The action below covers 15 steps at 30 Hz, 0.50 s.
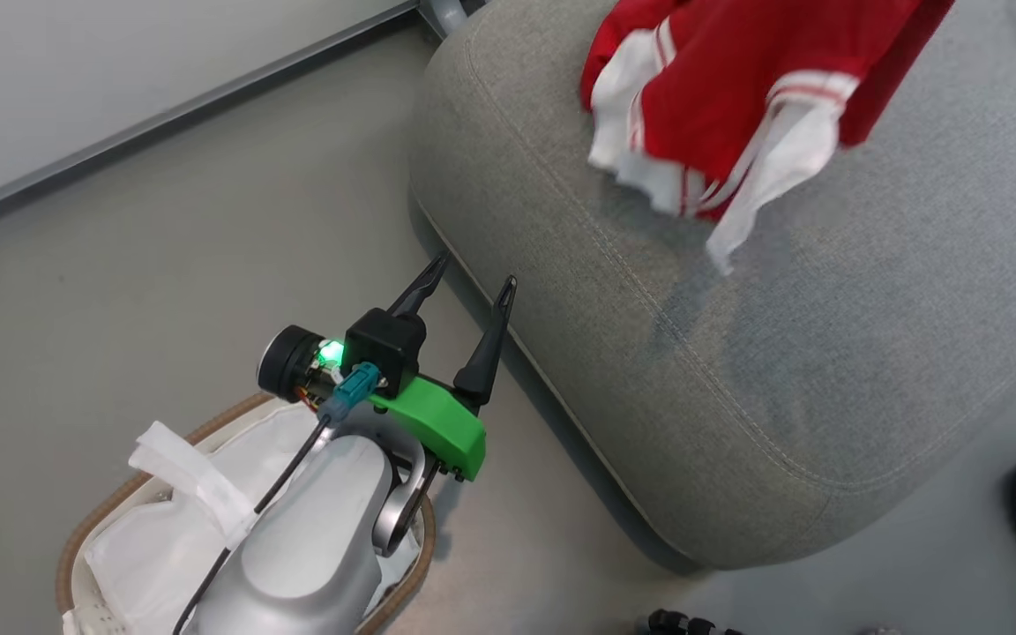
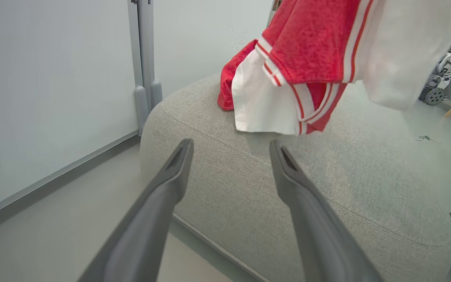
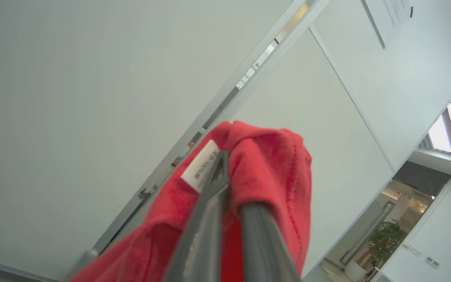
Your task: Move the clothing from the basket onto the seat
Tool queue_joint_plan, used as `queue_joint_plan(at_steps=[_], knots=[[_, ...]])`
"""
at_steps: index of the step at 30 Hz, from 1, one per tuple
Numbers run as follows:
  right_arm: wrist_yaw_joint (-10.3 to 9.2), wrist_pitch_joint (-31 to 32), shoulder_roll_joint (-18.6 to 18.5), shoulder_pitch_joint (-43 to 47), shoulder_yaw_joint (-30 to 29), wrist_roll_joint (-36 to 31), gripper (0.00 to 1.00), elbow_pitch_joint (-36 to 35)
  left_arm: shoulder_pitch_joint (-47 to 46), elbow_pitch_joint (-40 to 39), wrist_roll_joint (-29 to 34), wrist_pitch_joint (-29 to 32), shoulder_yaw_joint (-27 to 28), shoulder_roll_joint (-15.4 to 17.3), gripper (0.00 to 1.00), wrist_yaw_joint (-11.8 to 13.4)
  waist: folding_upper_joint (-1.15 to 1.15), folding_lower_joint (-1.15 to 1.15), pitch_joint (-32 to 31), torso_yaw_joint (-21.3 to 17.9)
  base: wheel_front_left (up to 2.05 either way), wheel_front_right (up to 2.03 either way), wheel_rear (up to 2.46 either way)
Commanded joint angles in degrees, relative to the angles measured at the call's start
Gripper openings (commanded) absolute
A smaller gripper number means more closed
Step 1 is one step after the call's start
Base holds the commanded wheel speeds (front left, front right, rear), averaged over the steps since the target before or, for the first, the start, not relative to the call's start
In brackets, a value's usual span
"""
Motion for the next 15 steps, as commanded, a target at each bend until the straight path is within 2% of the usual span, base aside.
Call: queue_joint_plan(at_steps=[1, 6, 9, 15], knots=[[-0.09, -0.12, -1.43, -2.64, -0.35, -0.88, 0.00, 1.33, -1.43, -0.14, 0.38, -0.01, -0.15, 0.56, 1.00, -0.17, 0.00, 0.00, 2.77, 1.64, 0.00, 0.00, 0.00], [-0.09, -0.11, -6.72, -11.67, -3.05, -4.07, 0.00, 7.47, -3.22, -0.73, 0.99, 0.19, -0.99, 0.95, 1.00, -0.57, 0.00, 0.00, 6.11, 4.51, 0.00, 0.00, 0.00], [-0.09, -0.11, -8.62, -14.27, -4.55, -6.23, 0.00, 11.11, -4.24, -1.24, 1.42, 0.30, -1.52, 1.19, 1.00, -0.70, 0.00, 0.00, 8.04, 5.98, 0.00, 0.00, 0.00], [-0.08, -0.11, -8.26, -13.42, -9.30, -6.52, 0.00, 18.00, -6.87, -2.61, 2.20, 0.87, -2.31, 1.72, 1.00, -1.00, 0.00, 0.00, 12.66, 8.50, 0.00, 0.00, 0.00]])
